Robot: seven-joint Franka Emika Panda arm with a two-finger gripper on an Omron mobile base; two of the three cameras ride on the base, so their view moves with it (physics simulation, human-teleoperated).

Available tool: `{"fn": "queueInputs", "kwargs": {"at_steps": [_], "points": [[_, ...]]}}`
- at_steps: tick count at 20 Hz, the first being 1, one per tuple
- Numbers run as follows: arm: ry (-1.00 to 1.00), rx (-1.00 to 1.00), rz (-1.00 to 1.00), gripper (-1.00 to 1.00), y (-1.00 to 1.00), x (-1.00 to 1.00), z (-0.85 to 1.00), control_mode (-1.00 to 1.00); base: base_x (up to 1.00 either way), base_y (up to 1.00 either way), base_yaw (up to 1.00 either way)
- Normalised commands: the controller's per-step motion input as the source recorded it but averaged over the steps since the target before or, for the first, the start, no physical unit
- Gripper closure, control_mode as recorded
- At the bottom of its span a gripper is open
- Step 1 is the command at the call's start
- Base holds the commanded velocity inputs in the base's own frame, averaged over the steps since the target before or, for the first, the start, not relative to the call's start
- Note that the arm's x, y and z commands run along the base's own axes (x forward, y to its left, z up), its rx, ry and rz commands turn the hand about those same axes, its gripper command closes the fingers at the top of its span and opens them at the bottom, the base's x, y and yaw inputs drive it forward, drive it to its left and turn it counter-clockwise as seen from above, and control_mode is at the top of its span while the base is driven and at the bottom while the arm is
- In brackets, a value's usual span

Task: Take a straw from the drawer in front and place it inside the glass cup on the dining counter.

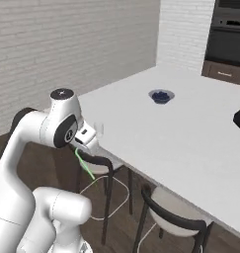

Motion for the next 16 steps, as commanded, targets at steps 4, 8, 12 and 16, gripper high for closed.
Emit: {"fn": "queueInputs", "kwargs": {"at_steps": [4, 8, 12, 16], "points": [[0.00, 0.00, 0.00, 1.00, 0.00, 0.00, 0.00, 1.00, 0.37, 0.82, -0.50], [0.00, 0.00, 0.00, 1.00, 0.00, 0.00, 0.00, 1.00, 0.36, 0.64, -0.51], [0.00, 0.00, 0.00, 1.00, 0.00, 0.00, 0.00, 1.00, 0.34, 0.51, -0.51], [0.00, 0.00, 0.00, 1.00, 0.00, 0.00, 0.00, 1.00, 0.49, 0.37, -0.47]]}}
